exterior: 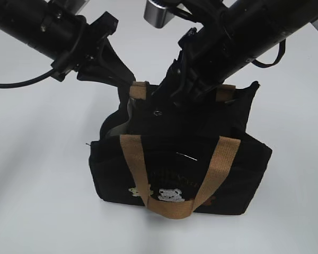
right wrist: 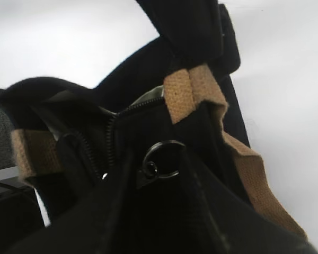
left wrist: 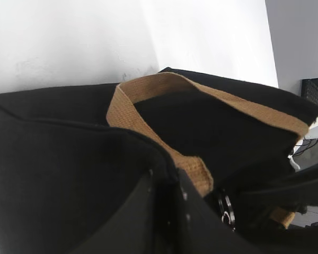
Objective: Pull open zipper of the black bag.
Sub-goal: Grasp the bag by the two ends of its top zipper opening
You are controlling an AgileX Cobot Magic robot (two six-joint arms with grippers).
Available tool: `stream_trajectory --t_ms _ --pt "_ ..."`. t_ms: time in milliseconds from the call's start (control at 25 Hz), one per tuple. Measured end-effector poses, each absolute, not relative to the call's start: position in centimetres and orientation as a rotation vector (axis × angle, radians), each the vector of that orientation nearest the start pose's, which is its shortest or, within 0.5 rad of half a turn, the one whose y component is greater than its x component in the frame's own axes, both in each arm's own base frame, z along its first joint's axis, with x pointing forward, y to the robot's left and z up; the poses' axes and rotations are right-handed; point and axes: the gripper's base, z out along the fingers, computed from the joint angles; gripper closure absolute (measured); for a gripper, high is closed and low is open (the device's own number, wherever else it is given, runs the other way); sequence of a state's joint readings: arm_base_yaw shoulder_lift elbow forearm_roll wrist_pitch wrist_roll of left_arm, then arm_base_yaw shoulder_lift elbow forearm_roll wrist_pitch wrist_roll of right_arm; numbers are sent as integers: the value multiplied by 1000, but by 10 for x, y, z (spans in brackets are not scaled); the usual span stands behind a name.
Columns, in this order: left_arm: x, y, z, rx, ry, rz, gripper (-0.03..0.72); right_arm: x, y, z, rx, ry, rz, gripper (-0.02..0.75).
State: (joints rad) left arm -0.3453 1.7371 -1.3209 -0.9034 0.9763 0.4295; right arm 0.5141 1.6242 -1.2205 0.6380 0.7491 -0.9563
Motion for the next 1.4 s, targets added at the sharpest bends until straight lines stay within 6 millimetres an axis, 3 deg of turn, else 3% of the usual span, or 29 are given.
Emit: stream_trajectory --t_ms 680,1160,1240,1400 --pt "321 -178 274 456 2604 -1116 662 281 205 288 -1269 2072 584 503" --pt "321 -178 274 455 2604 -1116 662 286 205 275 -1322 2102 529 509" --pt "321 -178 274 456 2604 -1116 662 287 203 273 -1329 2117 493 550" --pt "321 -178 274 456 2604 -1116 662 288 201 271 -1330 2136 464 712"
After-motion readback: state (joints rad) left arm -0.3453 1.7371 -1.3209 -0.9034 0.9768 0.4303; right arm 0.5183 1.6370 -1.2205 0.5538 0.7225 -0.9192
